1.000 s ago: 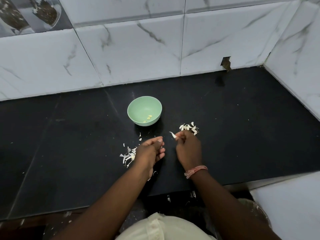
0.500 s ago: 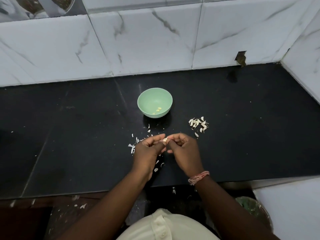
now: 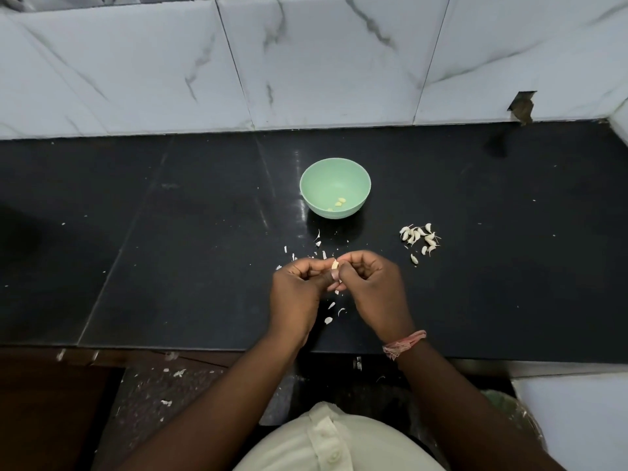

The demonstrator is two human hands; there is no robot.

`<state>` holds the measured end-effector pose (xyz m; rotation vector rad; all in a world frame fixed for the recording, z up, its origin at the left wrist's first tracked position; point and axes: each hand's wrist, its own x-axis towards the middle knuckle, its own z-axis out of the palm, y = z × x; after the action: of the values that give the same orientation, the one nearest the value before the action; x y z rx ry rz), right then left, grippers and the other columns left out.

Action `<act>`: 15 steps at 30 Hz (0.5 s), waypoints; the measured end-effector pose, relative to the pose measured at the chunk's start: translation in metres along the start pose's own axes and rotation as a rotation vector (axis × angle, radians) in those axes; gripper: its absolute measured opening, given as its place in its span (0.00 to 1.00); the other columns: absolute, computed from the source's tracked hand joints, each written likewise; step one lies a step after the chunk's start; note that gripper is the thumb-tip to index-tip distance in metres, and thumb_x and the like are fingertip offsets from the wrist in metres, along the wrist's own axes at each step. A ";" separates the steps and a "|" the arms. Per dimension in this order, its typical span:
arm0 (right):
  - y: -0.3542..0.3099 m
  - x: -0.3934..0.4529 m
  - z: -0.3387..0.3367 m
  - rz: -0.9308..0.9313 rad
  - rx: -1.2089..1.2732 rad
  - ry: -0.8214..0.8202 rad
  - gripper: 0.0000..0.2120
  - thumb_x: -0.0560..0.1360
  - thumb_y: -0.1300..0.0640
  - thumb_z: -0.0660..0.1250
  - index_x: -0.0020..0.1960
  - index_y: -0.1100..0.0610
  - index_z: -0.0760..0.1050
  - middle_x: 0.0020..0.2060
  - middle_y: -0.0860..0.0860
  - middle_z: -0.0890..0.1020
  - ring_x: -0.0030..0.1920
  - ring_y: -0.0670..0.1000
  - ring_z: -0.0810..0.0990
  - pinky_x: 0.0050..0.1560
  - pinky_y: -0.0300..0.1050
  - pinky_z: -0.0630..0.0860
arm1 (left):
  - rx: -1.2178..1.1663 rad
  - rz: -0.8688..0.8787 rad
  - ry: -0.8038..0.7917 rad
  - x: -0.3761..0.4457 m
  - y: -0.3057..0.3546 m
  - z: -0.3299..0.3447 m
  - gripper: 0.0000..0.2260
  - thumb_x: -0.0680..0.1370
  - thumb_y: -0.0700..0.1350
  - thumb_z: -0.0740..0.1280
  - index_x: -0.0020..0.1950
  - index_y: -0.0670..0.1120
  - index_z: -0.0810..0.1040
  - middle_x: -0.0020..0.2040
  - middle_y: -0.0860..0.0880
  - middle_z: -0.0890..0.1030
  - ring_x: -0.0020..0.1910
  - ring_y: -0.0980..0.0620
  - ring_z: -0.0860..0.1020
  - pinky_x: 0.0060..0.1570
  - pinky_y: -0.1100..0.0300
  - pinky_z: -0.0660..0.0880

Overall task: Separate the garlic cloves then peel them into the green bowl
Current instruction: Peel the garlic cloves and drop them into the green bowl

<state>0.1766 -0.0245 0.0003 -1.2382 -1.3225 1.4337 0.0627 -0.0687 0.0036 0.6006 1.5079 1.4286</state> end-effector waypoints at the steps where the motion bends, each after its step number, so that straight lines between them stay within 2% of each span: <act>1: 0.000 0.000 0.000 -0.004 0.005 -0.017 0.04 0.78 0.70 0.67 0.47 0.66 0.81 0.35 0.59 0.85 0.33 0.50 0.84 0.37 0.38 0.80 | 0.005 0.012 0.007 0.000 0.000 -0.001 0.06 0.74 0.32 0.75 0.47 0.41 0.86 0.43 0.40 0.86 0.43 0.42 0.85 0.51 0.47 0.82; 4: 0.000 0.001 -0.003 -0.004 0.007 -0.072 0.04 0.78 0.69 0.68 0.49 0.66 0.82 0.37 0.60 0.86 0.37 0.53 0.86 0.41 0.41 0.83 | 0.047 0.052 -0.002 0.000 0.000 -0.006 0.06 0.75 0.35 0.75 0.50 0.41 0.87 0.44 0.40 0.87 0.47 0.38 0.86 0.54 0.46 0.81; 7: -0.002 0.001 -0.006 -0.002 0.014 -0.081 0.04 0.77 0.69 0.69 0.49 0.65 0.83 0.39 0.59 0.87 0.39 0.55 0.87 0.46 0.47 0.85 | 0.080 0.081 -0.018 -0.003 0.005 -0.006 0.06 0.75 0.35 0.74 0.51 0.41 0.86 0.43 0.42 0.87 0.44 0.43 0.87 0.52 0.51 0.82; 10: -0.005 0.000 -0.005 -0.019 0.013 -0.063 0.03 0.77 0.70 0.69 0.48 0.66 0.82 0.38 0.60 0.86 0.36 0.49 0.85 0.41 0.39 0.82 | 0.135 0.126 -0.001 -0.005 0.006 -0.005 0.06 0.76 0.36 0.74 0.51 0.43 0.86 0.40 0.45 0.87 0.41 0.47 0.86 0.47 0.56 0.81; 12: -0.008 -0.002 -0.003 -0.028 0.005 -0.055 0.03 0.77 0.70 0.69 0.48 0.67 0.81 0.37 0.58 0.86 0.34 0.45 0.83 0.39 0.34 0.78 | 0.150 0.148 0.021 -0.005 0.006 -0.003 0.06 0.75 0.35 0.74 0.50 0.43 0.86 0.40 0.46 0.87 0.41 0.48 0.86 0.47 0.55 0.82; 15: -0.012 -0.002 0.001 -0.005 0.018 -0.022 0.02 0.77 0.69 0.70 0.47 0.66 0.82 0.36 0.56 0.86 0.34 0.45 0.83 0.38 0.35 0.78 | 0.146 0.179 0.044 -0.006 0.006 -0.003 0.05 0.75 0.35 0.74 0.49 0.42 0.86 0.40 0.47 0.87 0.41 0.50 0.86 0.46 0.54 0.82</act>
<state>0.1754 -0.0247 0.0124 -1.2097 -1.3233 1.4566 0.0615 -0.0736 0.0110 0.8151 1.6362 1.4824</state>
